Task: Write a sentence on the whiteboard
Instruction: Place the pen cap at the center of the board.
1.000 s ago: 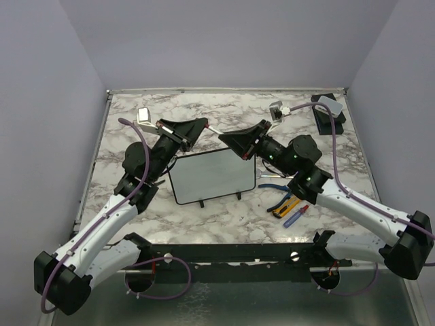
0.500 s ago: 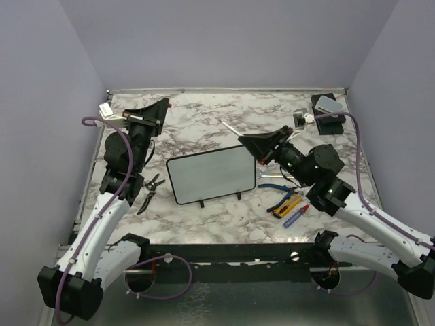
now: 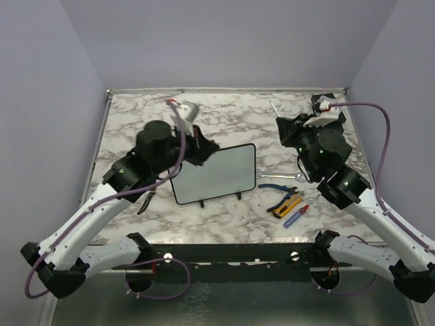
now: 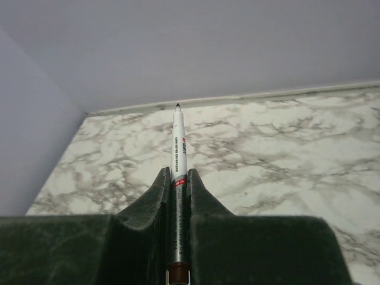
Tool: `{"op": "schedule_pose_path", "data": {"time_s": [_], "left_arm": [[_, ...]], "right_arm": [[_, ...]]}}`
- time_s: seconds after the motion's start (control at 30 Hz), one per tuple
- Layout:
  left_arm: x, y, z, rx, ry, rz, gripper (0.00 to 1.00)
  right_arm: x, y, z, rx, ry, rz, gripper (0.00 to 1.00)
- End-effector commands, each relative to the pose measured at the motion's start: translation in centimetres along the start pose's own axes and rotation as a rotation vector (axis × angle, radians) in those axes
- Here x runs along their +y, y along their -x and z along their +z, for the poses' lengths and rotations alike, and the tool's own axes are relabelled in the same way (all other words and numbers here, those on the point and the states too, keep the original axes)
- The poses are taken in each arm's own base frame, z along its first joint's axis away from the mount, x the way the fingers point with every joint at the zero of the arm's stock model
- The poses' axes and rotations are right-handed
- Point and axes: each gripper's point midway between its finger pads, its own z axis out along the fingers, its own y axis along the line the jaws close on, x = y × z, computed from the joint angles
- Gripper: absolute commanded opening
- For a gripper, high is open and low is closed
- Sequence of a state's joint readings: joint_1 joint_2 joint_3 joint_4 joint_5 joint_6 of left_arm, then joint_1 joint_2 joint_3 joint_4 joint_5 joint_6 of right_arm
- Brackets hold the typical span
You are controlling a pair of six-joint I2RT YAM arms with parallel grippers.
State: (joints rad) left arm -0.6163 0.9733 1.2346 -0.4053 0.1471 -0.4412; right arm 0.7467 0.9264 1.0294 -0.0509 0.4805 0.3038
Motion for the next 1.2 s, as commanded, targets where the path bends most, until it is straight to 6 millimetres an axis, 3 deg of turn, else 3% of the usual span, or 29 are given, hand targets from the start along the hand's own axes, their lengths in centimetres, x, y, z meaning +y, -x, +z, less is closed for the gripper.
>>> {"op": "schedule_pose_path", "data": {"time_s": [0.0, 0.07, 0.13, 0.27, 0.37, 0.73, 1.0, 1.17], "left_arm": [[-2.4, -11.4, 0.8, 0.329, -0.053, 0.262, 0.0], [-4.7, -14.6, 0.3, 0.389, -0.118, 0.365, 0.0], [-5.6, -18.4, -0.3, 0.477, -0.15, 0.435, 0.0], [-4.6, -26.9, -1.4, 0.682, -0.114, 0.521, 0.0], [-4.1, -30.7, -1.8, 0.728, -0.092, 0.524, 0.0], [-0.5, -36.7, -1.8, 0.817, -0.017, 0.525, 0.01], [0.7, -38.6, -2.1, 0.854, -0.003, 0.534, 0.14], [1.2, -39.1, -2.2, 0.863, 0.005, 0.533, 0.35]], "right_arm": [[-4.2, -1.6, 0.4, 0.061, -0.164, -0.078, 0.01], [-4.8, -2.1, 0.2, 0.066, -0.176, -0.069, 0.01], [-5.2, -2.8, -0.1, 0.08, -0.185, -0.058, 0.01], [-5.6, -3.9, -0.8, 0.099, -0.185, -0.035, 0.01], [-6.2, -4.3, -1.4, 0.102, -0.201, -0.029, 0.01], [-5.3, -5.7, -1.3, 0.131, -0.145, -0.004, 0.01], [-5.0, -6.6, -1.0, 0.154, -0.132, 0.008, 0.01], [-5.0, -6.9, -0.9, 0.159, -0.13, 0.009, 0.01]]}}
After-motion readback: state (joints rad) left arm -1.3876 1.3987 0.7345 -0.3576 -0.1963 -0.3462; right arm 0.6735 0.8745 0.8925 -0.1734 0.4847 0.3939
